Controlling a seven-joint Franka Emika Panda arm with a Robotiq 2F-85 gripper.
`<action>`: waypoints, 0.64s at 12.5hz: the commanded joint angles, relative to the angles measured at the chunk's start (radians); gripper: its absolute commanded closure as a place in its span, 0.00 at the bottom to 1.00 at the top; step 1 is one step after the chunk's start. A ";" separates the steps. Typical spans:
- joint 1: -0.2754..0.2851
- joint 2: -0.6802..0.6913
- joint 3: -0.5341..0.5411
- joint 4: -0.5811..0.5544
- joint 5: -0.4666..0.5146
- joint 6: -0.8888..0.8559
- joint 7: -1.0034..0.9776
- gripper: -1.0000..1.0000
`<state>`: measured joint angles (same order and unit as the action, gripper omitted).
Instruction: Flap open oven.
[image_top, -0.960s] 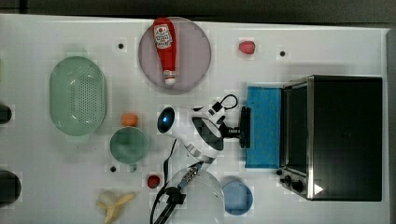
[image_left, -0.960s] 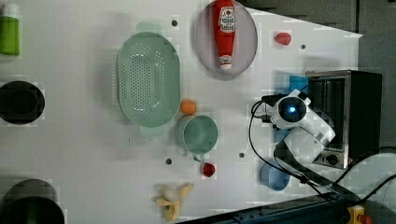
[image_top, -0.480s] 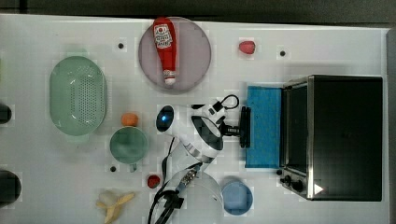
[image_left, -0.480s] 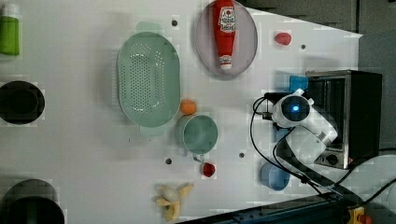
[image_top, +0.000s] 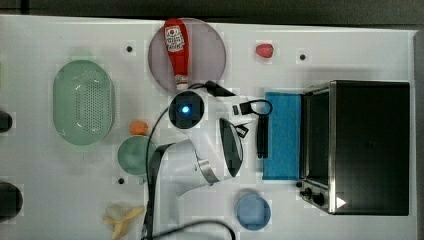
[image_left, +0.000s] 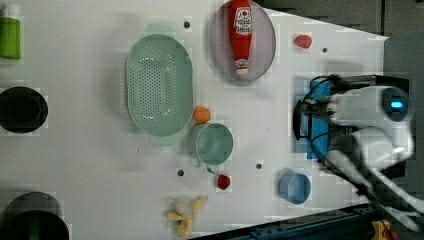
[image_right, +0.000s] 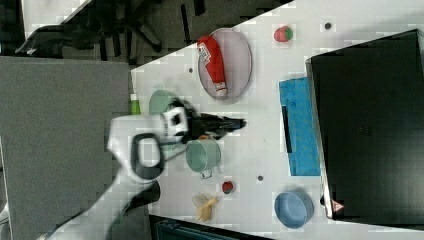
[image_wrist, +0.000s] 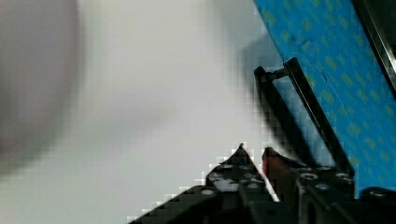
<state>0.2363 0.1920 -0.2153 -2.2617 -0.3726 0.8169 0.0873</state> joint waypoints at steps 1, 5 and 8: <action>-0.017 -0.136 -0.006 0.039 0.099 -0.119 0.046 0.82; -0.016 -0.296 -0.008 0.104 0.300 -0.305 0.046 0.82; -0.016 -0.371 -0.011 0.191 0.323 -0.469 0.053 0.82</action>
<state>0.2280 -0.1840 -0.2448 -2.1094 -0.0575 0.3733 0.0883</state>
